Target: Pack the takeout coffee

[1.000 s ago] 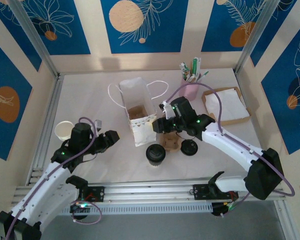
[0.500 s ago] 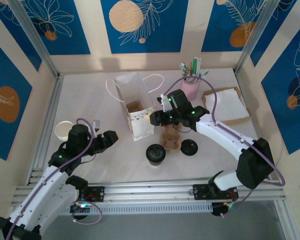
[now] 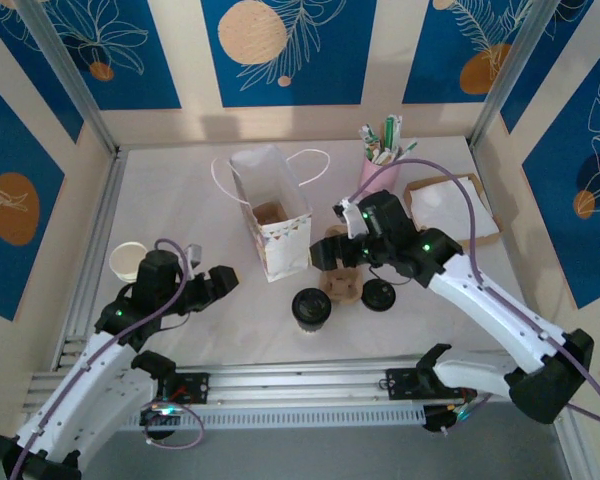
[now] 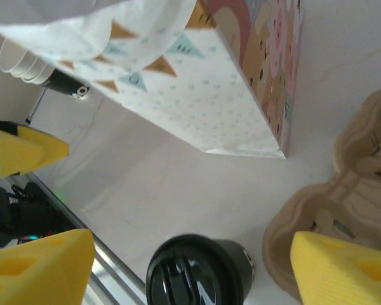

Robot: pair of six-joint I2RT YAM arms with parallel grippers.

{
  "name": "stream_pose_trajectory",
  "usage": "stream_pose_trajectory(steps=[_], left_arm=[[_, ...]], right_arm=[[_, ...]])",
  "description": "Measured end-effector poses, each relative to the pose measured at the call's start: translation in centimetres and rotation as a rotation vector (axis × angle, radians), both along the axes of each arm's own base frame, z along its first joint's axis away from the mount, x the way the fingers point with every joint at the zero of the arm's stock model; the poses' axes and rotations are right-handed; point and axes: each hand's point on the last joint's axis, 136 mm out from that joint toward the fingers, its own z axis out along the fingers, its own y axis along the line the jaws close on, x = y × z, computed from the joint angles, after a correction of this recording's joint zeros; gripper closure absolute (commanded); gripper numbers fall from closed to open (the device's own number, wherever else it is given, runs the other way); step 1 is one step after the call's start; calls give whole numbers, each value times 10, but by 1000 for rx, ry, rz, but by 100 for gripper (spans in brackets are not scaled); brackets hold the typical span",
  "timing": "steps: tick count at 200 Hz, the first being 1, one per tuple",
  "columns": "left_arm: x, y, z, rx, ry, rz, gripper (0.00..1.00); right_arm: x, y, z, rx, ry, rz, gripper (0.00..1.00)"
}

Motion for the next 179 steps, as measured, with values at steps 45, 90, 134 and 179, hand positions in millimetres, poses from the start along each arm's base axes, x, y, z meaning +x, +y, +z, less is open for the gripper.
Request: stream_pose_trajectory(steps=[45, 90, 134, 179], left_arm=[[-17, -11, 1, 6, -8, -62, 13], [-35, -24, -17, 30, 23, -119, 12], [-47, -44, -40, 65, 56, -169, 12], [-47, -57, -60, 83, 76, -176, 15]], right_arm=[[-27, -17, -9, -75, 54, -18, 1], [-32, -45, -26, -179, 145, -171, 1], [-41, -47, -25, -157, 151, -143, 5], [-57, -36, -29, -158, 159, -35, 12]])
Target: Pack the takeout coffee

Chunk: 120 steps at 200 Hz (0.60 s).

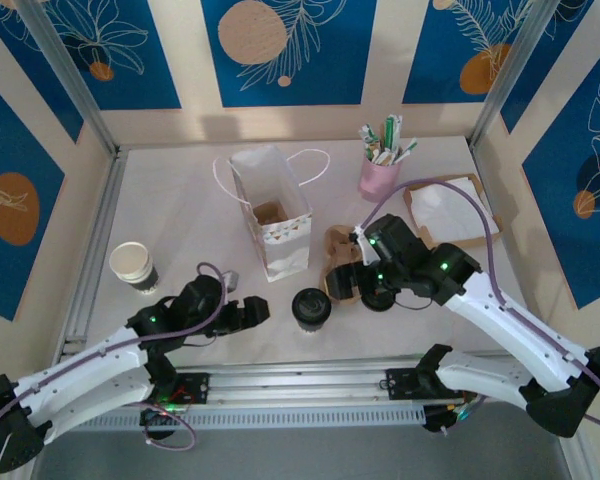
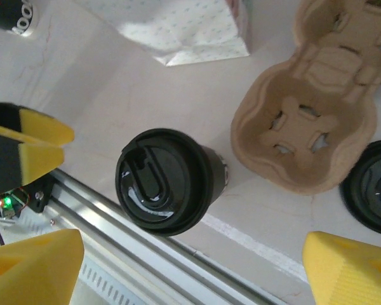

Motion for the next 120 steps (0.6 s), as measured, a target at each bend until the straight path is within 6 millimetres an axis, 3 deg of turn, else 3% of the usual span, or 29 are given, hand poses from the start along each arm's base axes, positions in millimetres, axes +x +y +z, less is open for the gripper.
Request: stream_pose_trajectory(steps=[53, 120], left_arm=[[3, -3, -13, 10, 22, 16, 33], [3, -1, -17, 14, 26, 22, 36]], right_arm=[[-25, 35, -32, -167, 38, 198, 9], [-25, 50, -48, -303, 40, 262, 5]])
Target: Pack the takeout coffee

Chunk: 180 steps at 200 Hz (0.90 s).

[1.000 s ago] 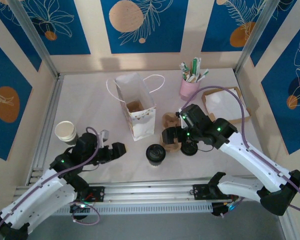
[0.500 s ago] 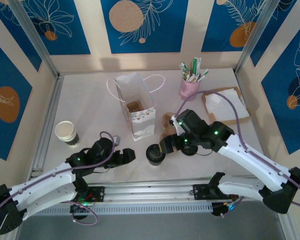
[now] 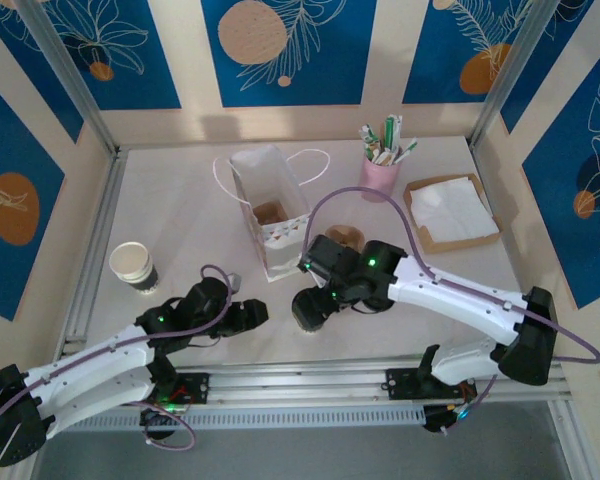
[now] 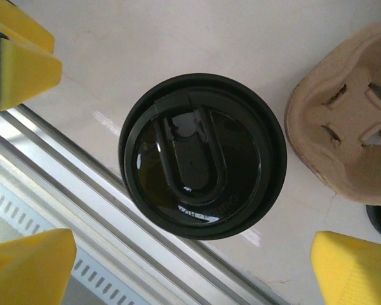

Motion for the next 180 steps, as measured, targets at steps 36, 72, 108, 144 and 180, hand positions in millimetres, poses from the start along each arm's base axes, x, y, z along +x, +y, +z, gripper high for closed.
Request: stream_pose_trajectory(steps=[36, 72, 108, 144, 180], left_arm=[[0, 0, 0, 2, -2, 2, 36], [1, 1, -1, 3, -4, 5, 37], [3, 2, 2, -2, -18, 13, 37], [4, 2, 2, -1, -24, 18, 37], [3, 2, 2, 0, -23, 18, 37]], right_arm=[[4, 3, -6, -43, 4, 10, 8], [7, 12, -11, -66, 5, 40, 9], [7, 16, -20, -97, 15, 65, 10], [7, 18, -29, -130, 23, 85, 14], [7, 21, -33, -146, 23, 93, 15]])
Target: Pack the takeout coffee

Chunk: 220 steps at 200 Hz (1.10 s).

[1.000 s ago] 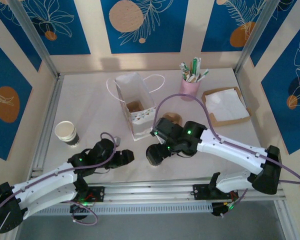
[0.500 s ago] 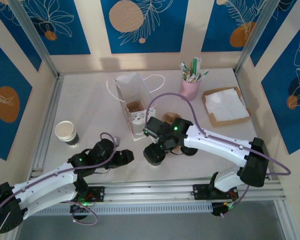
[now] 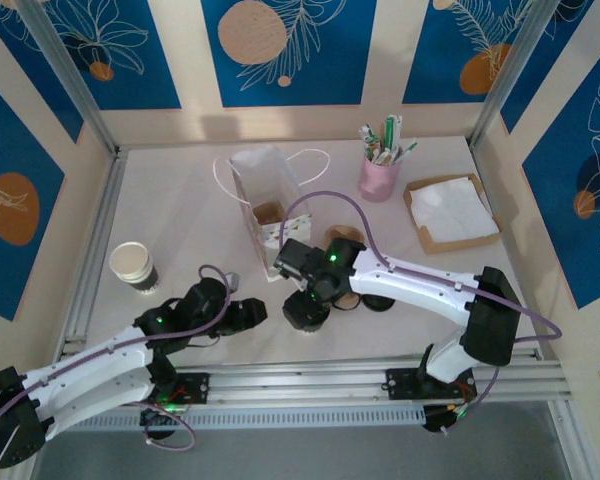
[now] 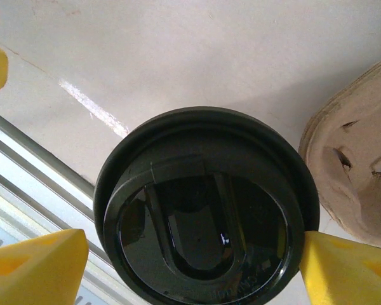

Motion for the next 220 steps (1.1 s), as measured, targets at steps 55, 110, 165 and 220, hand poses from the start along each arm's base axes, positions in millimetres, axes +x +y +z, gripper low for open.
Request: stream_pose_trajectory(steps=[55, 110, 165, 220], left_arm=[[0, 0, 0, 0, 0, 0, 38], [0, 0, 0, 2, 2, 0, 38], [0, 1, -1, 3, 2, 0, 38], [-1, 1, -1, 5, 2, 2, 38]], right_arm=[[2, -2, -5, -25, -2, -2, 19], [1, -1, -4, -27, -7, 3, 21], [2, 0, -5, -32, -7, 3, 19], [2, 1, -5, -35, -14, 7, 20]])
